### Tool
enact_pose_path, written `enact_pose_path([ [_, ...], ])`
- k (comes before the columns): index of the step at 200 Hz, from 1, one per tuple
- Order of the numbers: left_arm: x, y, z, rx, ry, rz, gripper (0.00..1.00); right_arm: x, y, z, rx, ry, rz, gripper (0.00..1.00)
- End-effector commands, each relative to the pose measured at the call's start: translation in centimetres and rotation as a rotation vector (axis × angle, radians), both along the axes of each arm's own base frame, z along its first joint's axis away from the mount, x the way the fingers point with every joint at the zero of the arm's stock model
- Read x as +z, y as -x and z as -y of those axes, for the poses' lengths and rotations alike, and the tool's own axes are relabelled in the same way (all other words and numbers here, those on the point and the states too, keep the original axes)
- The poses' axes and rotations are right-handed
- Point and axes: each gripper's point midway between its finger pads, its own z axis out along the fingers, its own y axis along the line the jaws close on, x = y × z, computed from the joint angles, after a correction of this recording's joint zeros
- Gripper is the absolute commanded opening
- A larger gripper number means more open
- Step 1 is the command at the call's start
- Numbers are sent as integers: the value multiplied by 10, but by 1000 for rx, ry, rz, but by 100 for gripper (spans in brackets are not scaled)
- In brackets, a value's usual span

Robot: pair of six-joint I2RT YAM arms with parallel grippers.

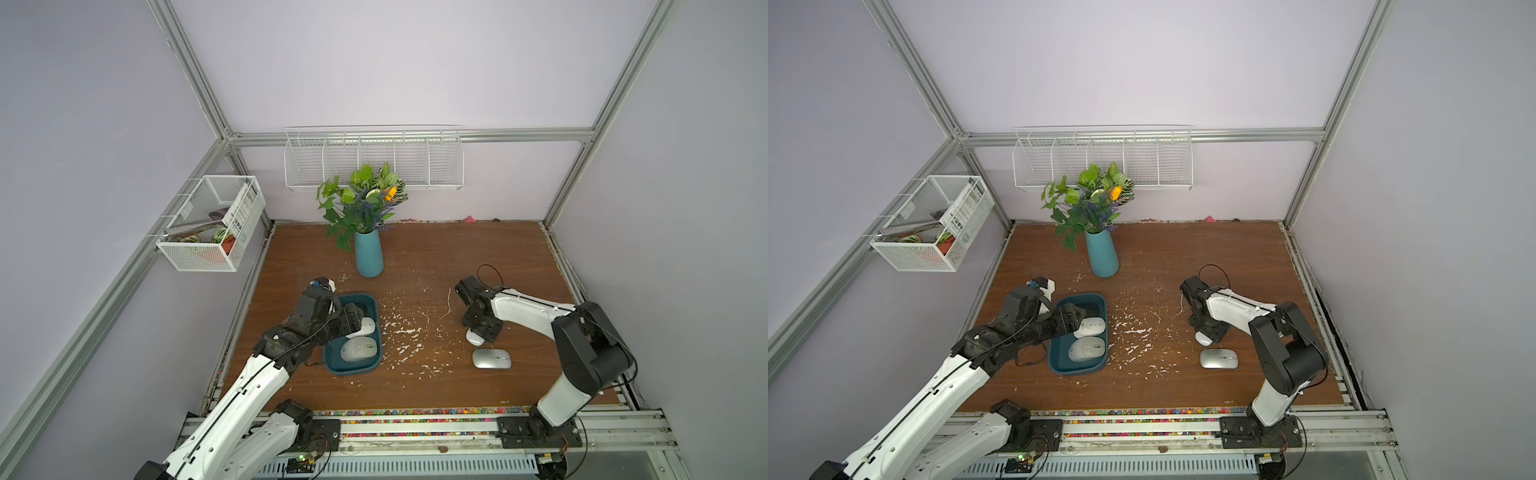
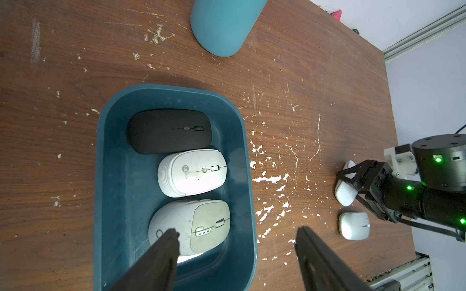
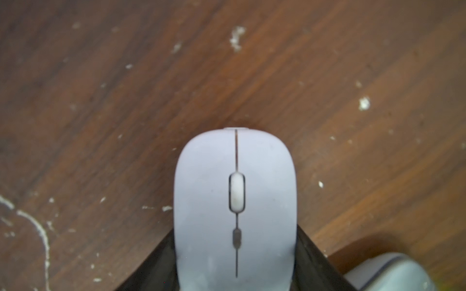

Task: Put the mouse in the storage box
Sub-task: Pick up the mouse from the center of the board.

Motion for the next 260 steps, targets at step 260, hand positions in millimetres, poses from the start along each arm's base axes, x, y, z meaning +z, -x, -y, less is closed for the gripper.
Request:
enact_pose_path([
  [260, 29, 60, 86, -499, 505, -51, 78, 130, 106, -219, 1648, -300, 760, 34],
])
